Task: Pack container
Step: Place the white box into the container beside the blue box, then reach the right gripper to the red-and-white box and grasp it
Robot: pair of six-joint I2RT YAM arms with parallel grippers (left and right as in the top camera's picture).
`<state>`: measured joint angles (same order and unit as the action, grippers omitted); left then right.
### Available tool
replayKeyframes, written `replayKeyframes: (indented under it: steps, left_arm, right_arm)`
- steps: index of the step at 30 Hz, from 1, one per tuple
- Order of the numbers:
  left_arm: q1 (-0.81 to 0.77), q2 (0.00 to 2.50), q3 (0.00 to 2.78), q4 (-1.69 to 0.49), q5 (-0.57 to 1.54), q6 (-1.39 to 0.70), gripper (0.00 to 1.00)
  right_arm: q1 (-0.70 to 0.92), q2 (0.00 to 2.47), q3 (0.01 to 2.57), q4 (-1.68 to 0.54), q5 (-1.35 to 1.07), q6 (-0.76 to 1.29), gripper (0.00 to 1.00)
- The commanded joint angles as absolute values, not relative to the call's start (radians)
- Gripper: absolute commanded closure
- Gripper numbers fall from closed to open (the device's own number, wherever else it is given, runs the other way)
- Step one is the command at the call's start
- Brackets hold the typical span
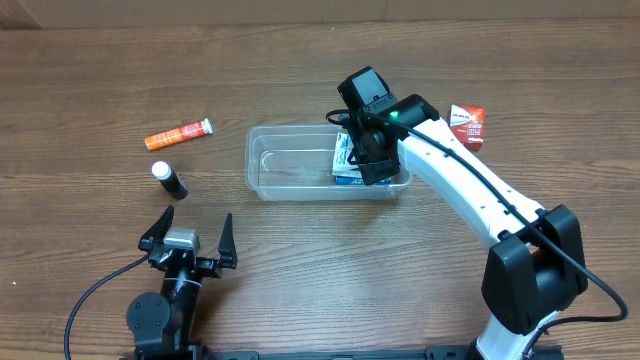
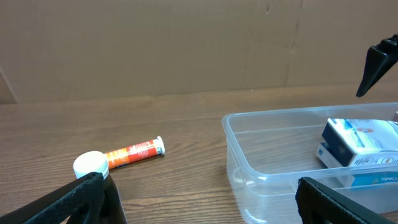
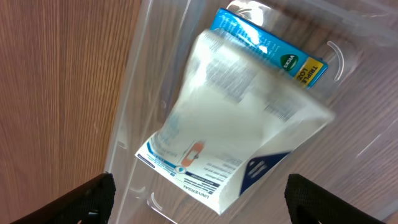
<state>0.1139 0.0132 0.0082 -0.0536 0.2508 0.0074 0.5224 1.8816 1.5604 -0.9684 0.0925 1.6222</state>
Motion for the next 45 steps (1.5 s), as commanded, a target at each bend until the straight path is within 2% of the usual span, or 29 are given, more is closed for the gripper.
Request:
replayKeyframes:
  steps: [1, 3, 6, 9, 11, 12, 13, 17, 19, 24, 36, 41, 42, 43, 45]
  left_arm:
    - [0.120, 0.004, 0.005, -0.052, 0.255, 0.015, 0.00]
    - [0.120, 0.005, 0.005, -0.052, 0.255, 0.015, 0.00]
    - [0.120, 0.005, 0.005, -0.052, 0.255, 0.015, 0.00]
    - [0.120, 0.005, 0.005, -0.052, 0.255, 0.015, 0.00]
    - [0.120, 0.005, 0.005, -0.052, 0.255, 0.015, 0.00]
    - [0.120, 0.005, 0.005, -0.052, 0.255, 0.015, 0.00]
    - [0.120, 0.005, 0.005, -0.052, 0.255, 0.015, 0.00]
    - [0.120, 0.005, 0.005, -0.052, 0.255, 0.015, 0.00]
    - [0.120, 0.005, 0.005, -0.052, 0.255, 0.015, 0.00]
    - [0.120, 0.005, 0.005, -0.052, 0.255, 0.015, 0.00]
    - [0.120, 0.005, 0.005, -0.052, 0.255, 0.015, 0.00]
    - [0.120, 0.005, 0.005, -0.052, 0.255, 0.015, 0.00]
    - [0.120, 0.005, 0.005, -0.052, 0.255, 0.015, 0.00]
    - [0.120, 0.005, 0.005, -0.052, 0.255, 0.015, 0.00]
    - [0.120, 0.005, 0.005, -0.052, 0.255, 0.015, 0.00]
  right_arm:
    - [0.501, 1.876, 1.572, -0.960, 0.096, 1.601, 0.11]
    - [0.493, 1.875, 1.572, -0.934, 0.100, 1.509, 0.11]
    - [0.456, 1.870, 1.620, -0.945, 0.083, 1.247, 0.09]
    - [0.385, 1.854, 1.728, -1.055, 0.079, 1.122, 0.01]
    - [0.286, 1.853, 1.786, -1.068, -0.006, 0.854, 0.00]
    - [0.206, 1.853, 1.790, -1.067, -0.056, 0.643, 0.00]
    - [0.131, 1.855, 1.789, -1.089, -0.031, 0.518, 0.00]
    - [-0.056, 1.861, 1.789, -1.078, 0.021, 0.337, 0.00]
    - [-0.088, 1.874, 1.785, -1.049, 0.025, 0.268, 0.00]
    - [-0.081, 2.010, 1.785, -0.973, 0.051, 0.170, 0.00]
    - [-0.079, 2.285, 1.785, -0.921, -0.014, 0.129, 0.01]
    - [-0.079, 2.302, 1.785, -0.940, -0.032, 0.130, 0.05]
    - [-0.079, 2.302, 1.785, -0.944, -0.032, 0.130, 0.08]
    - [-0.079, 2.302, 1.785, -0.949, -0.031, 0.132, 0.14]
    - [-0.079, 2.302, 1.785, -0.955, -0.025, 0.165, 0.18]
